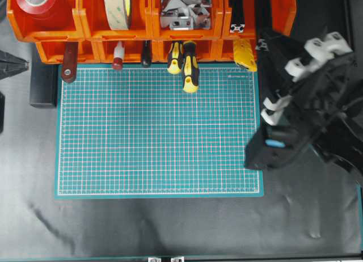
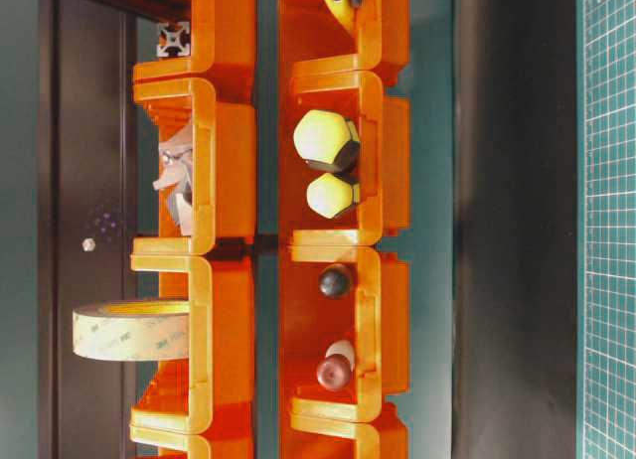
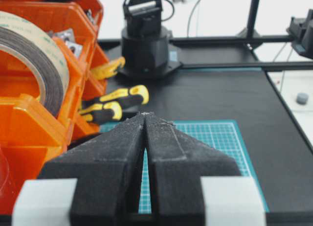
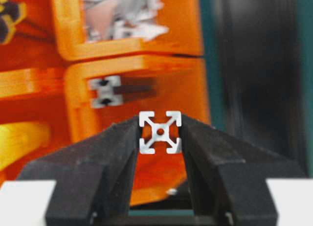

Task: Pick frame from container rack with right arm.
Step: 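Pull the extrusion out of the bin with the right gripper, toward the front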

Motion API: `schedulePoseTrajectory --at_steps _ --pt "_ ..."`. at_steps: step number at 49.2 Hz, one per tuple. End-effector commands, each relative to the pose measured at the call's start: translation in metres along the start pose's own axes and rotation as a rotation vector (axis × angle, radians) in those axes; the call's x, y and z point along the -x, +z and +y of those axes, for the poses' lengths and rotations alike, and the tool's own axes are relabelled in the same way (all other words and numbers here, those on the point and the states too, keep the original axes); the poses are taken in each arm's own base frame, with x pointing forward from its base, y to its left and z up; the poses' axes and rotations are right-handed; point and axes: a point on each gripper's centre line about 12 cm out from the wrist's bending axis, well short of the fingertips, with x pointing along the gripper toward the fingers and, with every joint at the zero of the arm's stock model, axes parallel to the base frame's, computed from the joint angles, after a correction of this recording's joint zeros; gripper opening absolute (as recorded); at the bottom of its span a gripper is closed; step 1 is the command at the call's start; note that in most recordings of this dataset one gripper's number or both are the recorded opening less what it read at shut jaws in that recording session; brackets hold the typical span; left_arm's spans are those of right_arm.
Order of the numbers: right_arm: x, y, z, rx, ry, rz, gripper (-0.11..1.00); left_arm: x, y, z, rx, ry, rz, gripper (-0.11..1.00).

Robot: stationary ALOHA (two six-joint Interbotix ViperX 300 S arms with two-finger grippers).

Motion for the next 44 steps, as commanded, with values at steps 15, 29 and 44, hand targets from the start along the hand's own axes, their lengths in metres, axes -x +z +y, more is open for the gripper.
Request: schedulePoseTrajectory --at_steps 15,29,44 --pt "0.065 0.061 -0.016 0.156 -0.003 -0.116 0.26 0.002 0.01 0.0 -0.003 0.001 -0.028 0.0" --pt "0.105 0.105 0.026 0.254 0.058 -0.252 0.26 0.008 0.016 0.0 -0.003 0.001 -0.049 0.0" --pt "0.129 0.103 0.095 0.406 0.217 -0.368 0.26 0.017 0.027 0.001 -0.003 0.003 -0.09 0.0"
